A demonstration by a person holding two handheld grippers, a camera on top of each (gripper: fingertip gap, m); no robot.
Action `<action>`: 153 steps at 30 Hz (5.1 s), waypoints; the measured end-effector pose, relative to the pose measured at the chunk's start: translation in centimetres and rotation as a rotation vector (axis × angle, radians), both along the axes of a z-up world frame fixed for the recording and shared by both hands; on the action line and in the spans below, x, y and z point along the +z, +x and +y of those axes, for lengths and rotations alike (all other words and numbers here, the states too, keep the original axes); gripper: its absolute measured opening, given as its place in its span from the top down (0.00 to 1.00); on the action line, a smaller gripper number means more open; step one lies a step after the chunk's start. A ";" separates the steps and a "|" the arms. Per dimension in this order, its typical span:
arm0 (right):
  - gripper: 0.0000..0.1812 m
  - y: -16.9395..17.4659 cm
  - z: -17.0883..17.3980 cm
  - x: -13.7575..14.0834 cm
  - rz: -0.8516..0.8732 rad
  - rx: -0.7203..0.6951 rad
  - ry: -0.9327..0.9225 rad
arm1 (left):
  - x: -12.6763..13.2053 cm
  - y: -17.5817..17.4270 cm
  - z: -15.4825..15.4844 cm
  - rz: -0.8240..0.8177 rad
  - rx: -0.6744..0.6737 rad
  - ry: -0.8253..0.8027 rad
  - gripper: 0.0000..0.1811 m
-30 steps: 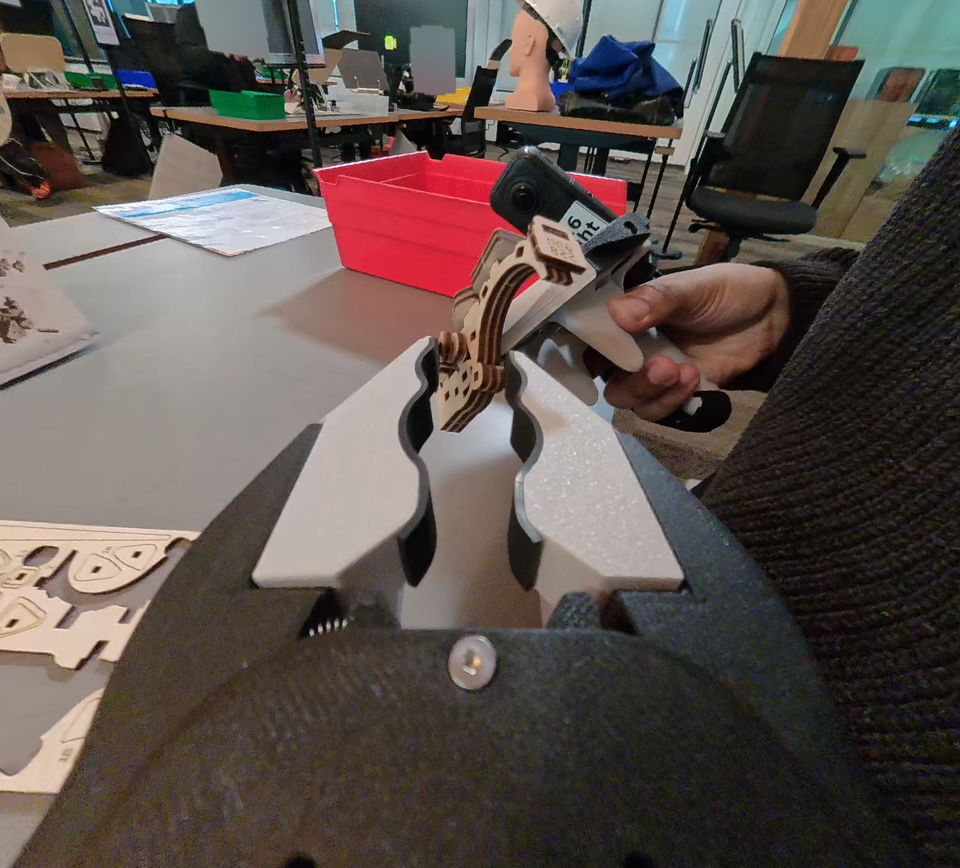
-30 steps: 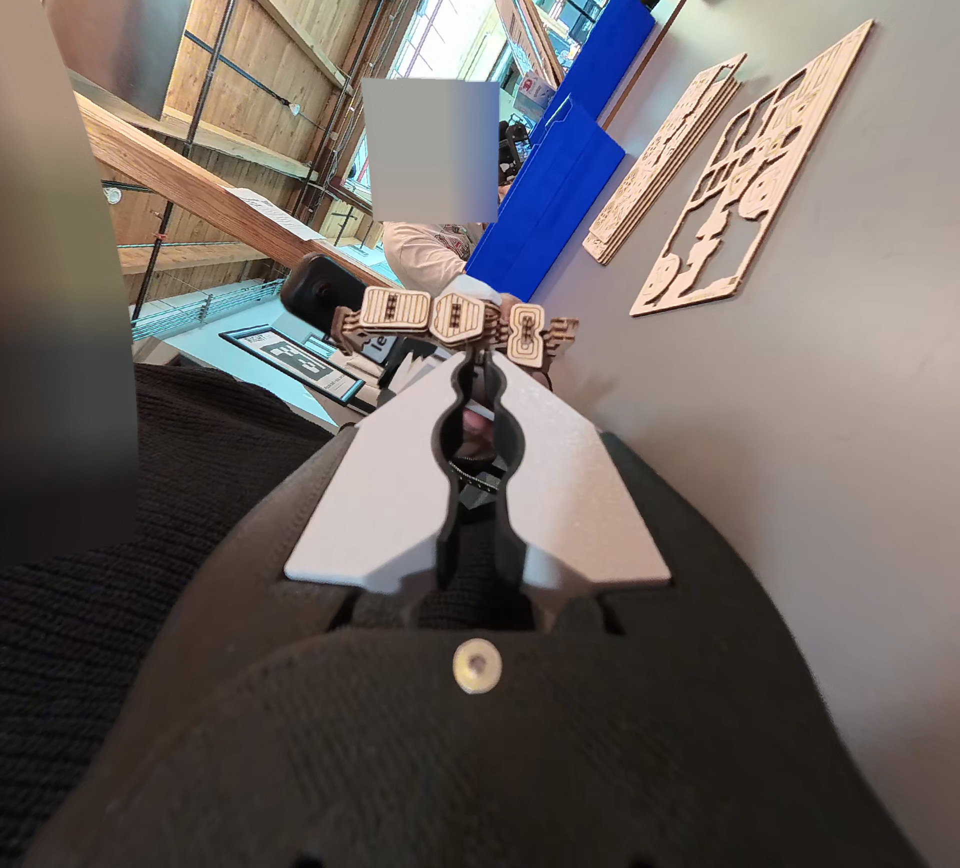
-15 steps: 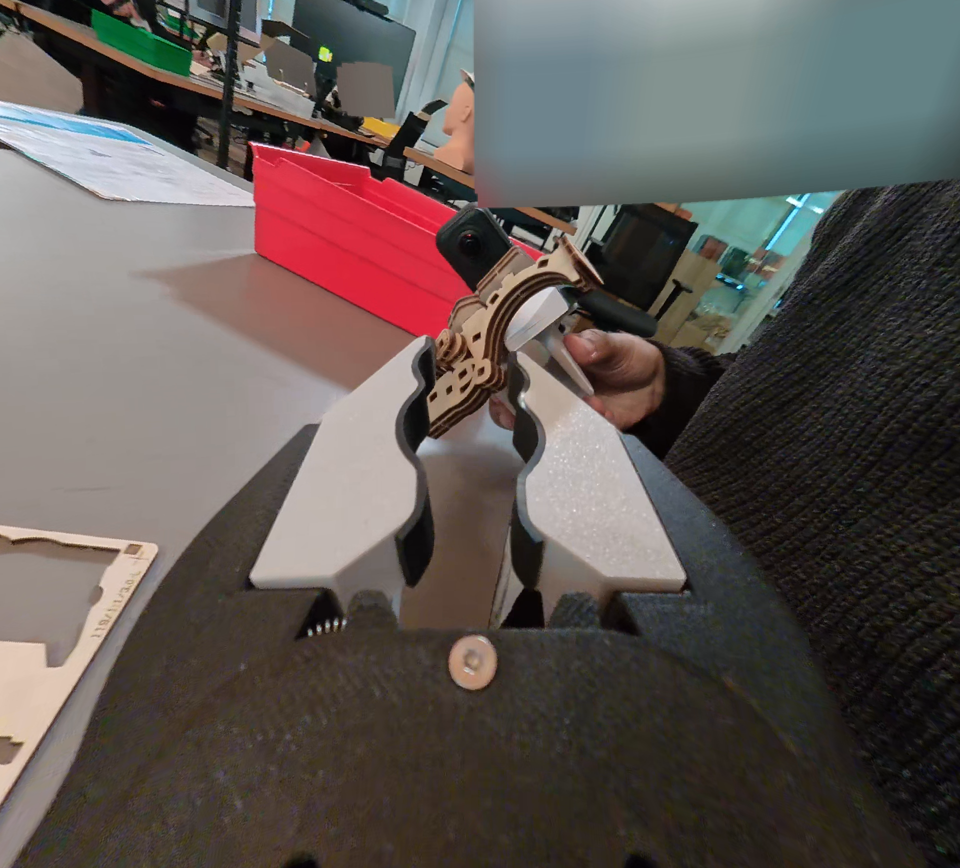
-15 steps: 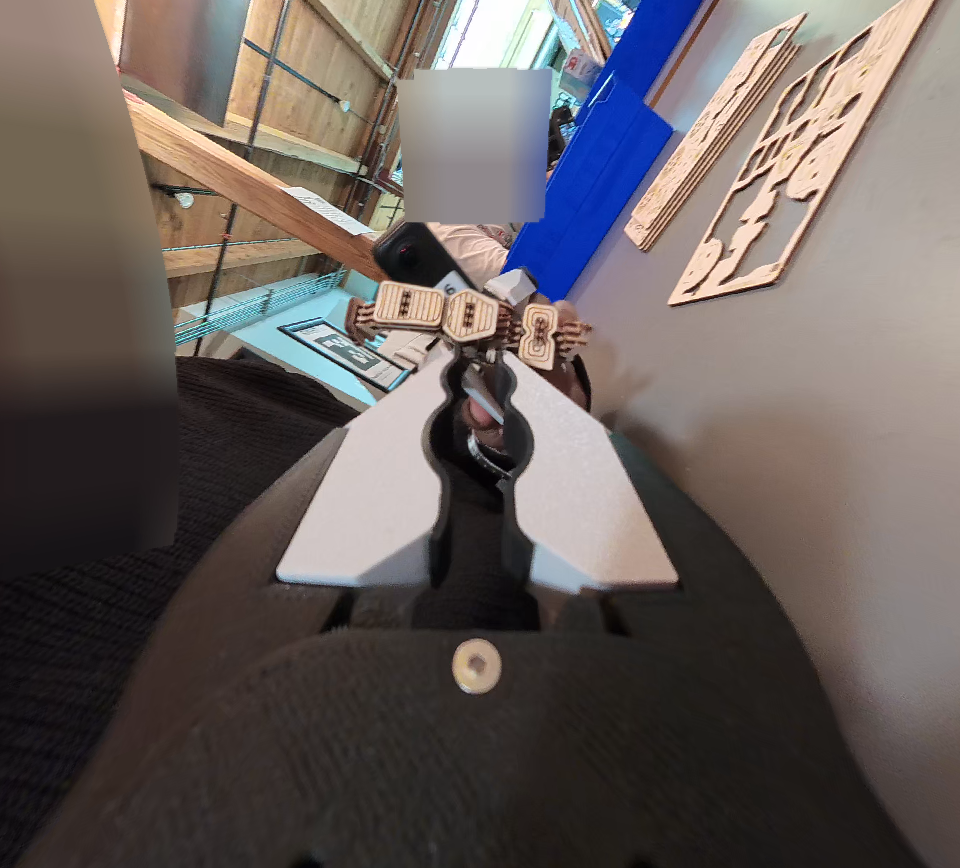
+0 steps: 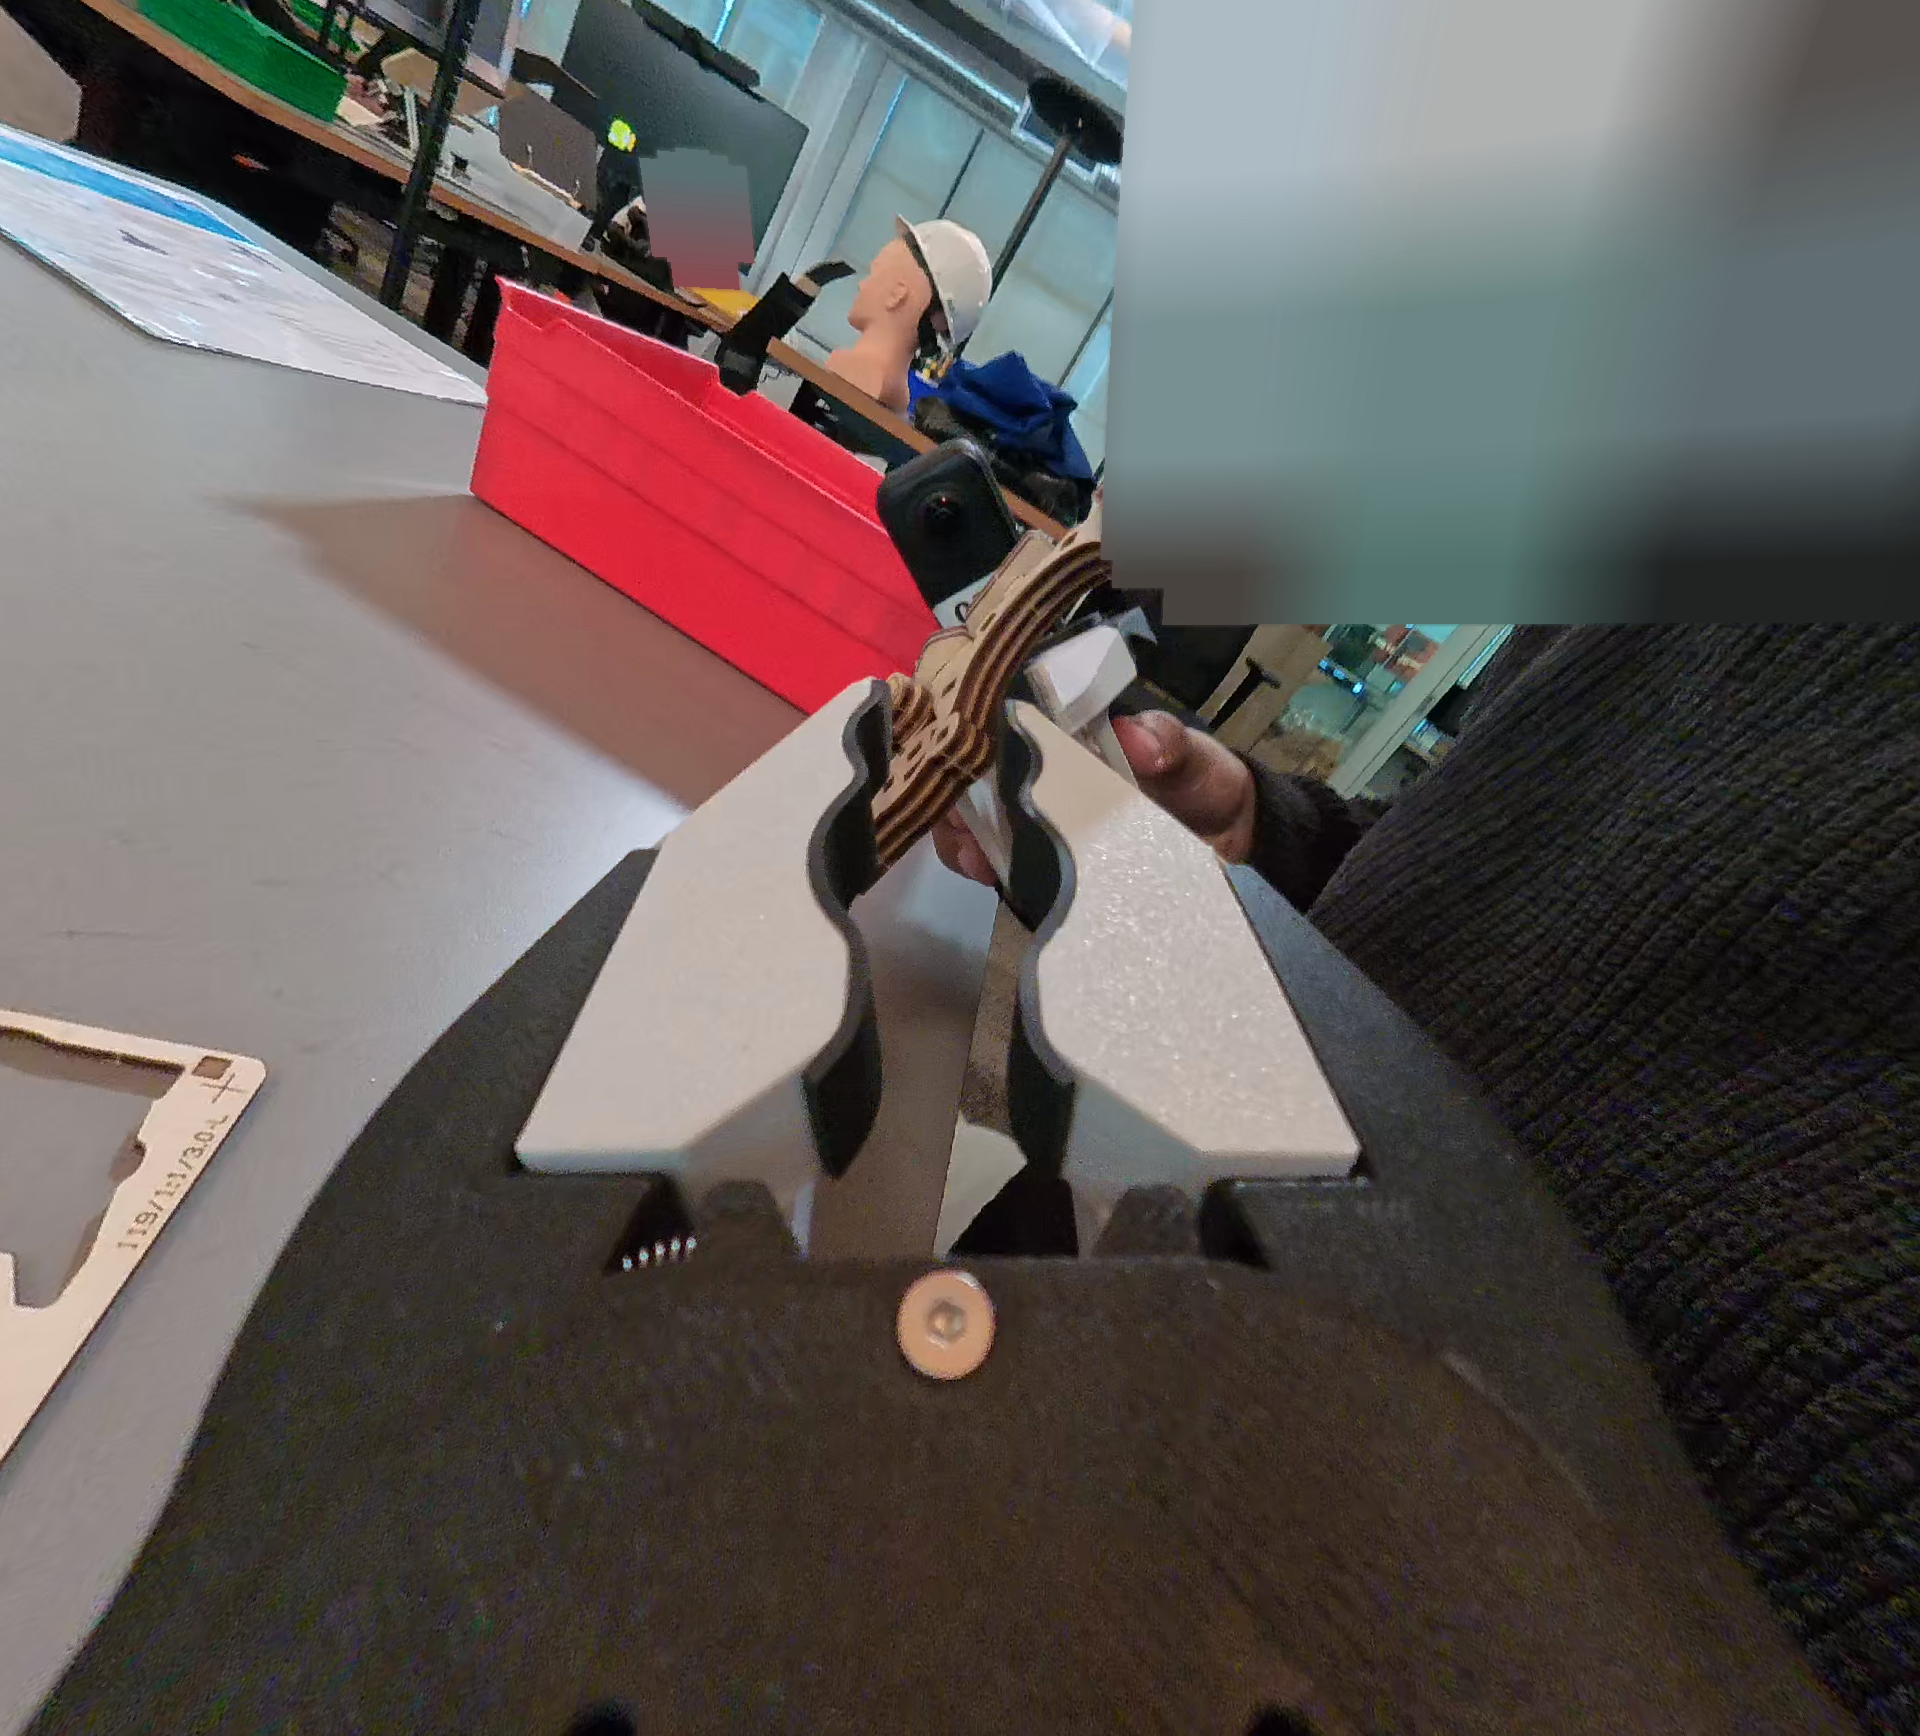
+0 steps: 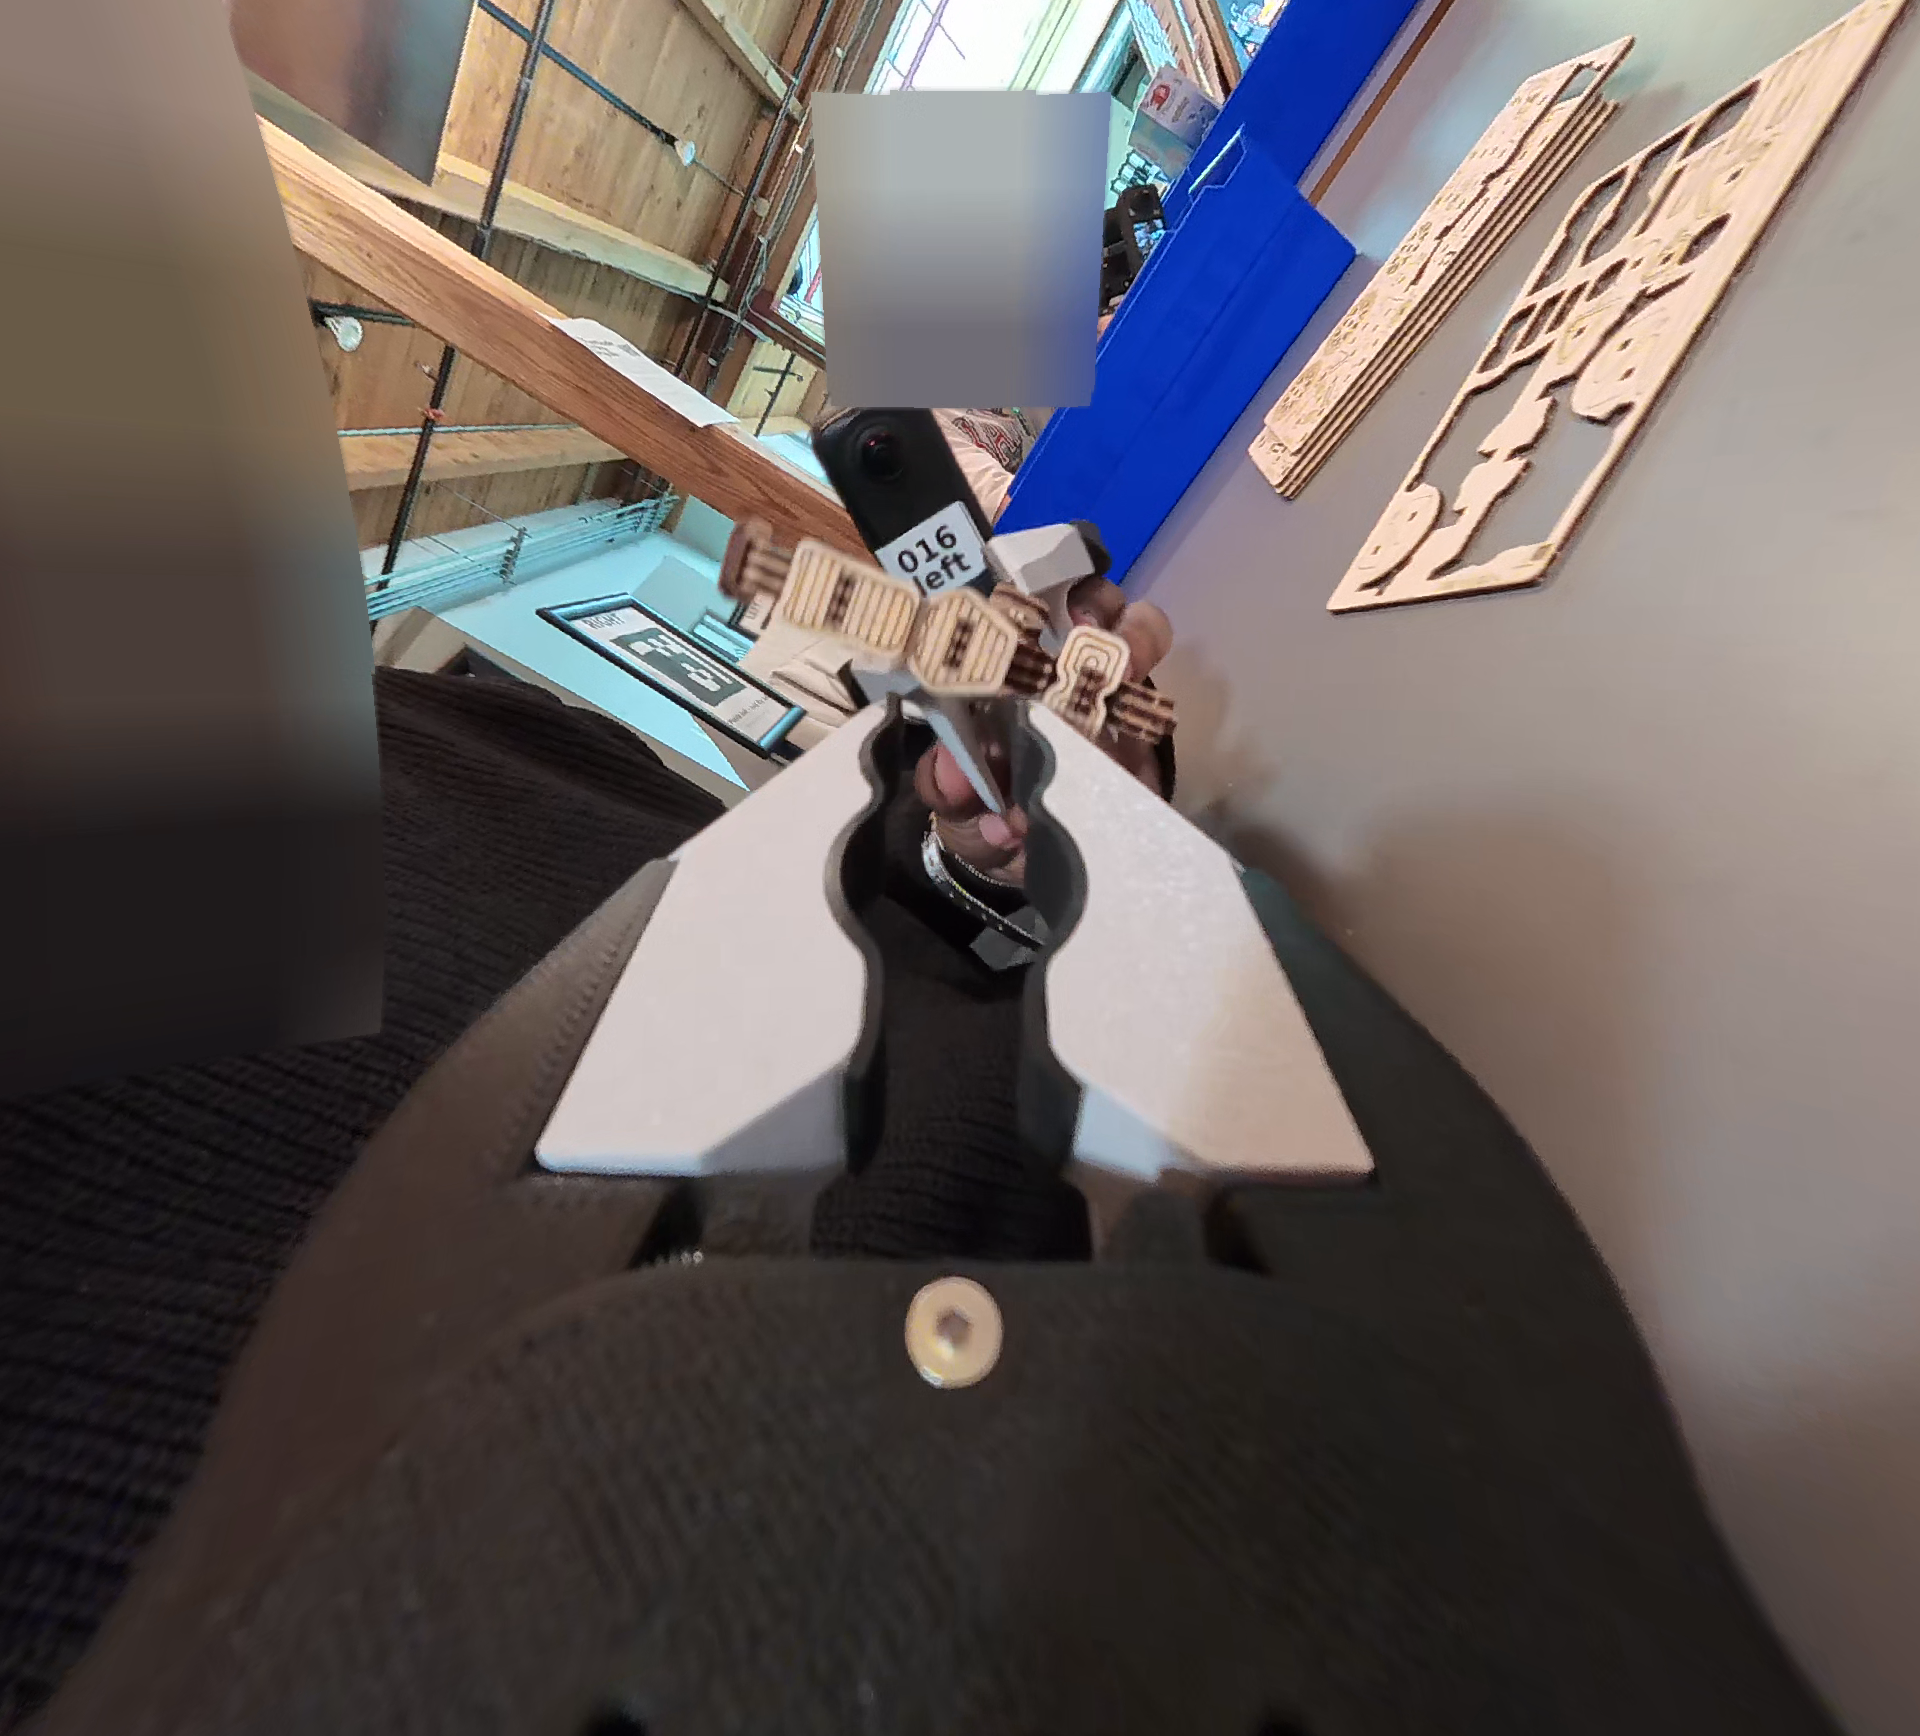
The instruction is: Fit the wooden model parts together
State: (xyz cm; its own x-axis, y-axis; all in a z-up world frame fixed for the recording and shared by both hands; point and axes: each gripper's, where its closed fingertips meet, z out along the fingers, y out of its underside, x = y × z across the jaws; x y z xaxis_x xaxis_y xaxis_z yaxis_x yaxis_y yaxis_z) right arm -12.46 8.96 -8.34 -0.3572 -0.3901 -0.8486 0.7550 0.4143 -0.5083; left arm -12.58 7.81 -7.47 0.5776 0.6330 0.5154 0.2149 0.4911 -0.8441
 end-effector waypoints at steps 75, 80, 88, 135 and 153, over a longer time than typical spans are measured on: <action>0.88 1.5 1.5 1.3 0.677 -0.042 -0.288 | 0.9 1.4 2.9 -0.066 -0.289 0.261 0.90; 0.88 1.2 1.4 0.9 0.640 -0.032 -0.255 | 0.6 1.1 2.8 -0.088 -0.267 0.246 0.96; 0.90 1.0 1.4 0.8 0.690 -0.050 -0.243 | 0.9 1.2 2.7 -0.069 -0.259 0.258 0.96; 0.88 2.0 1.9 2.6 0.859 -0.113 -0.400 | 2.7 2.4 3.8 0.098 -0.189 0.066 0.95; 0.88 1.7 2.8 4.3 0.774 -0.120 -0.476 | 2.6 2.2 3.3 0.111 -0.147 -0.040 0.83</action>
State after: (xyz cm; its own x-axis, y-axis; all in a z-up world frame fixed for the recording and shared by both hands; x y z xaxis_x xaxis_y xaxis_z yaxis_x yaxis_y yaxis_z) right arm -10.79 11.74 -4.03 -0.8198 -0.5611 -0.1149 0.1572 -0.0276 -0.9872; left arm -10.33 11.14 -4.85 0.7176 0.5560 0.4195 0.1865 0.4269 -0.8849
